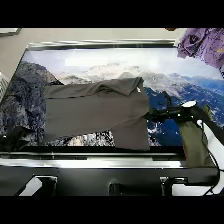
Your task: Fold the clothes and pants, and hang the long-sleeved shirts on hangers.
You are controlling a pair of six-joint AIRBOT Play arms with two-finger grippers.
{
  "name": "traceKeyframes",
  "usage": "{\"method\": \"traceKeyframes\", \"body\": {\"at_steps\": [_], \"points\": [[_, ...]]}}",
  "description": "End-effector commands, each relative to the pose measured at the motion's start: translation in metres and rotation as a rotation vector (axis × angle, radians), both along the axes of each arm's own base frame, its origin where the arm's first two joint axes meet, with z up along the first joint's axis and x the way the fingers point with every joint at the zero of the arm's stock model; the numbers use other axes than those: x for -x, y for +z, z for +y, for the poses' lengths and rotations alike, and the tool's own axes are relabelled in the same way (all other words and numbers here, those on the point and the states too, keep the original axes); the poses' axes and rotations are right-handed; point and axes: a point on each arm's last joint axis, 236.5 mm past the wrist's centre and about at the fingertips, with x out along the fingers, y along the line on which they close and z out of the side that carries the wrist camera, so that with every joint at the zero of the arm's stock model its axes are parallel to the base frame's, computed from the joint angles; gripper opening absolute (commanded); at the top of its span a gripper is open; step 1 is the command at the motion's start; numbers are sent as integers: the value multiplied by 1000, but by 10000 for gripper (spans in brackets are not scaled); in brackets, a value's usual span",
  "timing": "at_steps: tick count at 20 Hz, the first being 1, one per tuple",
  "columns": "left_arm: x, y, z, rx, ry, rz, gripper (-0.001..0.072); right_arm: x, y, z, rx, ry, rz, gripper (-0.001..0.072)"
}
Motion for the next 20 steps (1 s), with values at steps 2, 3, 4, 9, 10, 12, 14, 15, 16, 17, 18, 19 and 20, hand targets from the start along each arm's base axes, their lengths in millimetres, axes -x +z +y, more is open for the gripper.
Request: {"method": "traceKeyframes", "body": {"at_steps": [2, 3, 4, 9, 10, 12, 14, 15, 16, 17, 18, 19, 20], "points": [[4, -28, -26, 83, -56, 20, 649, -3, 27, -1, 20, 3, -76, 31], [3, -31, -29, 89, -70, 25, 648, -4, 31, -1, 22, 3, -86, 31], [2, -34, -32, 91, -78, 31, 648, -4, 33, -1, 23, 2, -93, 31], [-7, -39, -28, 59, -56, 27, 647, -4, 39, -1, 24, 4, -107, 31], [-9, -39, -29, 51, -61, 24, 647, -4, 40, -1, 24, 5, -108, 31], [-12, -41, -29, 32, -70, 16, 646, -4, 42, -1, 24, 5, -113, 31], [-15, -43, -32, 37, -74, 17, 646, -4, 45, -1, 26, 5, -123, 31], [-13, -47, -36, 53, -84, 32, 646, -4, 48, -1, 27, 5, -130, 31], [-11, -50, -40, 69, -94, 47, 646, -4, 50, -1, 28, 5, -135, 31], [-9, -53, -44, 85, -104, 62, 646, -5, 52, -1, 29, 4, -141, 31], [-8, -57, -49, 100, -118, 77, 646, -5, 54, -1, 30, 3, -145, 31], [-7, -59, -53, 107, -129, 86, 646, -5, 55, -1, 30, -1, -145, 31], [-8, -60, -57, 113, -138, 89, 627, -4, 56, -1, 31, -2, -146, 31]]}}
